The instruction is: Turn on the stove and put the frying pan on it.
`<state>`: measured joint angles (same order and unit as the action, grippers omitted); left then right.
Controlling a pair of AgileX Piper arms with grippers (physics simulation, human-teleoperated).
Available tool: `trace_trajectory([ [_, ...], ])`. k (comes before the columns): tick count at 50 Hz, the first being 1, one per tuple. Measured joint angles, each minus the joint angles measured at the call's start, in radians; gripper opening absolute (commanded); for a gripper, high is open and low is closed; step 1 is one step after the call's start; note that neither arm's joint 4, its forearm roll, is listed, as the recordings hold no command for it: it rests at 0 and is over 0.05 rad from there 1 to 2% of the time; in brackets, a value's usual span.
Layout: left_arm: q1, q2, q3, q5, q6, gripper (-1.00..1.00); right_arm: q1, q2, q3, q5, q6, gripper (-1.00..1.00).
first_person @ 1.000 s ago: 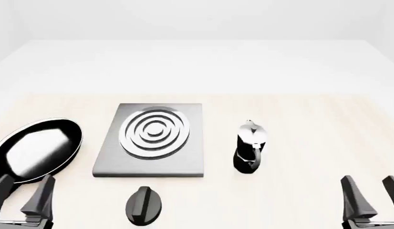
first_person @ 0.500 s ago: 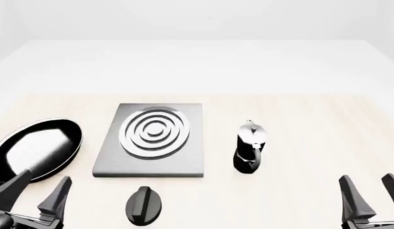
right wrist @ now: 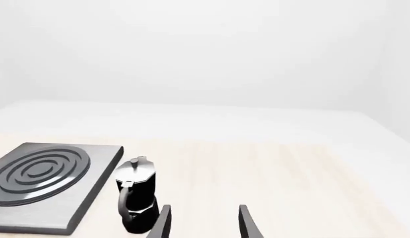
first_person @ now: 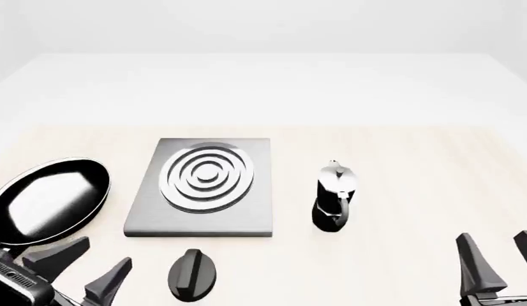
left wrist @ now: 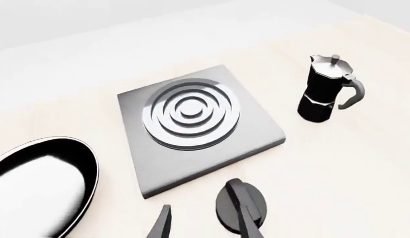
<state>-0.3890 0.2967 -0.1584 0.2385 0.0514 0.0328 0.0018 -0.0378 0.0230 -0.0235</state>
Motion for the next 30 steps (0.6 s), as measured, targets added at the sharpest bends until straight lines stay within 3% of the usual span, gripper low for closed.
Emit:
trace_trajectory([
  [13, -0.095, 0.083, 0.023, -0.018, -0.037, 1.00, -0.004, -0.001, 0.002, 0.000, 0.003, 1.00],
  [30, -0.160, 0.317, 0.101, -0.258, -0.075, 1.00, -0.013, -0.001, 0.009, -0.002, 0.008, 1.00],
])
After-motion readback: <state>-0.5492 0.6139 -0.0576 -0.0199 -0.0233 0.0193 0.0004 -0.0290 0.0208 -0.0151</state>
